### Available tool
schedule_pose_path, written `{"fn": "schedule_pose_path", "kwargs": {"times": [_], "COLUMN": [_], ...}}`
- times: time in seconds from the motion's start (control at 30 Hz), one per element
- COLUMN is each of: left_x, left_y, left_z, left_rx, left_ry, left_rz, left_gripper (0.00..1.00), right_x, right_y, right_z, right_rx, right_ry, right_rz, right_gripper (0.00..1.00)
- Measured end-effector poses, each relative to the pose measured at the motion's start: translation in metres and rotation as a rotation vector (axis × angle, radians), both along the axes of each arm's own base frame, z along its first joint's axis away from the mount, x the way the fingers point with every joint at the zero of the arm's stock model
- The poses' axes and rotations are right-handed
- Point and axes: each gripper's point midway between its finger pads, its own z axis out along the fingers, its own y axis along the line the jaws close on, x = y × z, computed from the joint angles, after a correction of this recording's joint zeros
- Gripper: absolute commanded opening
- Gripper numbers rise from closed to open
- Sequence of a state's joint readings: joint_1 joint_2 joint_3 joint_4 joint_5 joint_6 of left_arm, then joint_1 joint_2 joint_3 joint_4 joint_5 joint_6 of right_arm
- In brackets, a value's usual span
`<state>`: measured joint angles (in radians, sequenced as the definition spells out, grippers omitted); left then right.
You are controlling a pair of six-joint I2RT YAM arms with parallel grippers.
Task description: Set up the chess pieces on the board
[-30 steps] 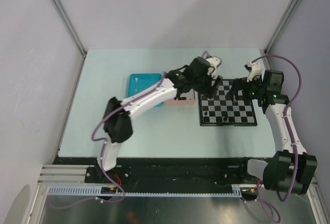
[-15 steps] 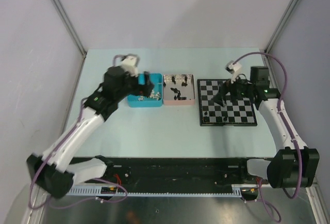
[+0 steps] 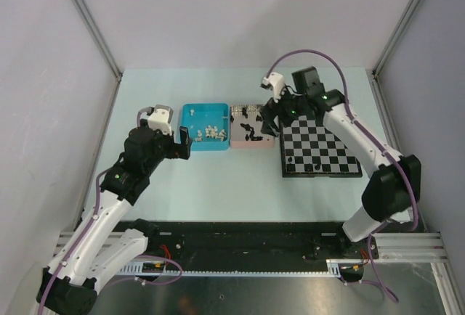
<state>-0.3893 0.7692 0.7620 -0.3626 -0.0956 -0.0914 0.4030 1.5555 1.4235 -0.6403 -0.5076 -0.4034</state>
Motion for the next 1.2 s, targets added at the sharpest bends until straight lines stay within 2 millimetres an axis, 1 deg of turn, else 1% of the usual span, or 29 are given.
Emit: {"fn": "schedule_pose_path", "kwargs": {"times": [0.1,0.27,0.4,0.6,0.63,0.77,0.8,0.83,0.97,1.07,1.2], "left_x": [0.001,0.002,0.002,0.003,0.004,0.004,0.004,0.004,0.004,0.004,0.004], "left_y": [0.003,0.006,0.007,0.01,0.011,0.011,0.011,0.012,0.013,0.014,0.015], "left_z": [0.001,0.0,0.0,-0.001,-0.001,-0.001,-0.001,-0.001,-0.002,-0.002,-0.004], "left_rx": [0.015,0.025,0.031,0.04,0.041,0.043,0.044,0.044,0.047,0.051,0.055], "left_ry": [-0.007,-0.008,-0.01,-0.011,-0.011,-0.01,-0.011,-0.011,-0.011,-0.011,-0.009], "left_rz": [0.011,0.023,0.026,0.043,0.046,0.048,0.049,0.051,0.057,0.064,0.07], "left_gripper": [1.0,1.0,1.0,1.0,1.0,1.0,1.0,1.0,1.0,1.0,1.0], "right_x": [0.011,0.041,0.058,0.083,0.089,0.1,0.102,0.104,0.104,0.105,0.105], "right_y": [0.018,0.04,0.046,0.049,0.05,0.052,0.054,0.054,0.057,0.058,0.057], "right_z": [-0.002,-0.006,-0.018,-0.038,-0.041,-0.06,-0.066,-0.073,-0.097,-0.111,-0.126], "right_rx": [-0.048,-0.081,-0.109,-0.157,-0.164,-0.19,-0.196,-0.204,-0.232,-0.245,-0.262], "right_ry": [0.026,0.056,0.085,0.102,0.101,0.121,0.129,0.137,0.176,0.198,0.222], "right_rz": [0.02,0.031,0.02,-0.026,-0.035,-0.054,-0.057,-0.06,-0.058,-0.058,-0.056], "right_gripper": [1.0,1.0,1.0,1.0,0.98,0.86,0.81,0.77,0.62,0.5,0.45]}}
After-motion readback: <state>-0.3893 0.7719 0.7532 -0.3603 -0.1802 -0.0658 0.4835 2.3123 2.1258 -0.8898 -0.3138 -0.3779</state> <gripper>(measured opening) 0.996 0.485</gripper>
